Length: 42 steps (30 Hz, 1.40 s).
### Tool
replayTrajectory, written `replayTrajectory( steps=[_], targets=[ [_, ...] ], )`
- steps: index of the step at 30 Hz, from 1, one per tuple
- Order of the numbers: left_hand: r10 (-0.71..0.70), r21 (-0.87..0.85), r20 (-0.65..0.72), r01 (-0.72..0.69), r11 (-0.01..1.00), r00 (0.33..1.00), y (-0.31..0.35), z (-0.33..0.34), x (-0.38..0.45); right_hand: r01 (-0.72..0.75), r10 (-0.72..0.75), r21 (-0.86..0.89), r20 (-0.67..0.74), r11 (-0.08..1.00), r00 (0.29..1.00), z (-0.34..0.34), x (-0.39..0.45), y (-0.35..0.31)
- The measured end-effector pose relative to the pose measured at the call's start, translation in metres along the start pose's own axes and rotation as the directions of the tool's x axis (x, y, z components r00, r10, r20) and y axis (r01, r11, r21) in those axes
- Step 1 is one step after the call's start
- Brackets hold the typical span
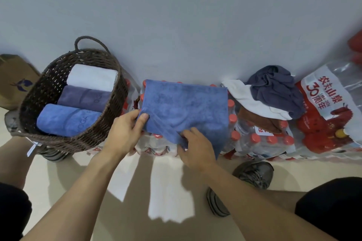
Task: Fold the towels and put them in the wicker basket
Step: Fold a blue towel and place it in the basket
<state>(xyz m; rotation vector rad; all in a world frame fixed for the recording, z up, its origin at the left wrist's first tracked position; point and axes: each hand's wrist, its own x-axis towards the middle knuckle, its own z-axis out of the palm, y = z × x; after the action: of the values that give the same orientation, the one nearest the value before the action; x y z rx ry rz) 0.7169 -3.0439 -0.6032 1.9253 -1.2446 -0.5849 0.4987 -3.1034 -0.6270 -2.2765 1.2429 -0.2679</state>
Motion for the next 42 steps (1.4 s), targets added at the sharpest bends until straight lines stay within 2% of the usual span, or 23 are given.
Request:
replayTrajectory(
  steps=[3,8,11,15,17,19,21,24,26,27,29,32,34,36,38,42],
  targets=[
    [-0.002,0.017,-0.014,0.002,1.000,1.000,0.000,0.002,0.001,0.125,-0.126,-0.090,-0.005,0.988,0.992,-0.025,0.000,0.013],
    [-0.011,-0.002,-0.072,0.010,1.000,0.997,0.002,0.006,0.003,0.185,-0.185,-0.021,-0.007,0.983,0.983,-0.083,0.015,0.019],
    [-0.027,-0.093,-0.054,0.022,0.995,0.998,0.008,0.006,0.003,0.146,-0.144,-0.031,0.059,0.989,0.988,-0.105,0.018,0.023],
    [-0.060,-0.237,-0.023,0.052,0.970,0.998,0.013,0.002,0.004,0.061,-0.061,0.003,0.065,0.998,0.996,-0.126,0.010,0.032],
    [-0.064,-0.241,-0.006,0.061,0.969,0.998,0.013,0.003,0.003,0.012,-0.019,0.041,0.169,0.999,0.985,-0.131,0.011,0.034],
    [-0.069,-0.231,0.003,0.068,0.971,0.998,0.011,0.004,0.003,-0.020,0.029,-0.027,0.343,0.999,0.939,-0.134,0.013,0.039],
    [-0.079,-0.213,0.009,0.079,0.974,0.997,0.006,0.003,0.003,-0.017,0.109,-0.187,0.492,0.982,0.864,-0.134,0.014,0.049],
    [-0.095,-0.155,0.066,0.104,0.982,0.993,-0.005,0.002,0.005,-0.081,0.300,-0.385,0.555,0.920,0.776,-0.138,0.011,0.066],
    [-0.110,-0.092,0.092,0.118,0.989,0.990,-0.011,0.002,0.006,-0.215,0.387,-0.346,0.573,0.913,0.722,-0.145,0.010,0.075],
    [-0.116,-0.067,0.093,0.123,0.990,0.989,-0.013,0.002,0.007,-0.294,0.398,-0.268,0.596,0.917,0.698,-0.149,0.011,0.077],
    [-0.126,-0.035,0.064,0.128,0.991,0.990,-0.014,0.004,0.010,-0.444,0.381,-0.054,0.612,0.895,0.693,-0.157,0.015,0.083],
    [-0.132,-0.010,-0.015,0.132,0.991,0.991,-0.015,0.008,0.017,-0.604,0.396,0.320,0.522,0.730,0.755,-0.156,0.021,0.092],
    [-0.152,-0.023,-0.054,0.151,0.988,0.987,-0.017,0.011,0.022,-0.605,0.441,0.520,0.415,0.603,0.796,-0.144,0.025,0.091],
    [-0.189,-0.038,-0.086,0.186,0.982,0.978,-0.019,0.015,0.027,-0.570,0.468,0.647,0.348,0.507,0.812,-0.128,0.032,0.088],
    [-0.224,-0.049,-0.110,0.220,0.974,0.968,-0.022,0.017,0.033,-0.515,0.479,0.642,0.252,0.567,0.841,-0.111,0.040,0.088],
    [-0.252,-0.044,-0.125,0.248,0.968,0.960,-0.023,0.019,0.050,-0.463,0.515,0.470,0.021,0.752,0.857,-0.087,0.056,0.087]
  ],
)
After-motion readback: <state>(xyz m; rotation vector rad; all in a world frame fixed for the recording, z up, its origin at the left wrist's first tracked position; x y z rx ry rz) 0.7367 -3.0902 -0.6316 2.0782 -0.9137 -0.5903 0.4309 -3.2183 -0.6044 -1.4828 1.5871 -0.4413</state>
